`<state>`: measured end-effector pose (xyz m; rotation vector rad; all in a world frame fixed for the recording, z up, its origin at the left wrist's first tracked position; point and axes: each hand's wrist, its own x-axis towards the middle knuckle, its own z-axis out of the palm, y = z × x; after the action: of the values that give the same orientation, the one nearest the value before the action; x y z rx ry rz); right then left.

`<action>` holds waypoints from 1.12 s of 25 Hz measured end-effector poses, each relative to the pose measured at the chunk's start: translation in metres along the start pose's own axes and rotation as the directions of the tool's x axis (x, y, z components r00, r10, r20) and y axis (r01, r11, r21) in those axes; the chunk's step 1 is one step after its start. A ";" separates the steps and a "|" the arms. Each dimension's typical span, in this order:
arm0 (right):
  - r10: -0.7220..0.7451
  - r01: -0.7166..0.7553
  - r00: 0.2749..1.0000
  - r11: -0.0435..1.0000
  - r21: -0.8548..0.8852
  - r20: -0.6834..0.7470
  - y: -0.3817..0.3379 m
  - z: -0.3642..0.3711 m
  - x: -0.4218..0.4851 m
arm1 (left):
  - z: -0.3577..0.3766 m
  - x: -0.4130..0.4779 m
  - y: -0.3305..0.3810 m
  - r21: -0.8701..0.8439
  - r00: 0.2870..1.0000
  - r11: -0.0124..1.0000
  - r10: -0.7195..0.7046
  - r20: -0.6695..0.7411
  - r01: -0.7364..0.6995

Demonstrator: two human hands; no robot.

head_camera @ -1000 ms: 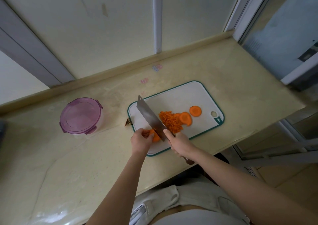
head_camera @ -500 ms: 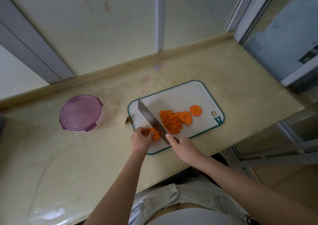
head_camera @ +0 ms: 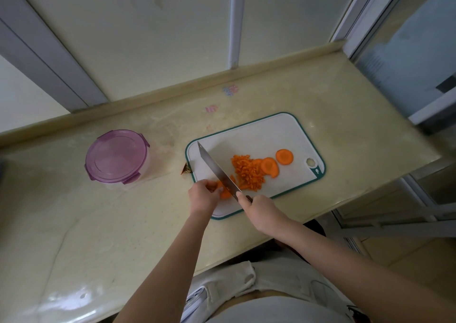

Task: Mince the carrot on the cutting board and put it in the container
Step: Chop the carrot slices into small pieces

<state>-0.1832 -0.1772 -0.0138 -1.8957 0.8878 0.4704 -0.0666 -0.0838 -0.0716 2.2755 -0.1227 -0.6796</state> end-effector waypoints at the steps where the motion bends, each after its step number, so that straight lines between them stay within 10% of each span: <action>1: -0.003 0.003 1.000 1.000 -0.003 -0.002 -0.001 0.002 0.002 | 0.000 0.000 0.000 -0.003 1.000 1.000 0.000 0.003 0.001; 22: -0.027 0.024 0.994 0.999 -0.035 -0.102 -0.006 0.014 0.013 | 0.000 -0.002 -0.001 0.032 0.999 0.999 0.034 -0.003 -0.033; 28: 0.101 -0.111 0.993 0.978 0.175 0.068 -0.005 -0.010 0.016 | -0.002 -0.002 0.001 0.036 1.000 0.999 0.024 0.000 -0.024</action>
<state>-0.1689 -0.1904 -0.0166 -1.6694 0.9635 0.4910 -0.0670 -0.0828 -0.0684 2.3044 -0.1630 -0.6697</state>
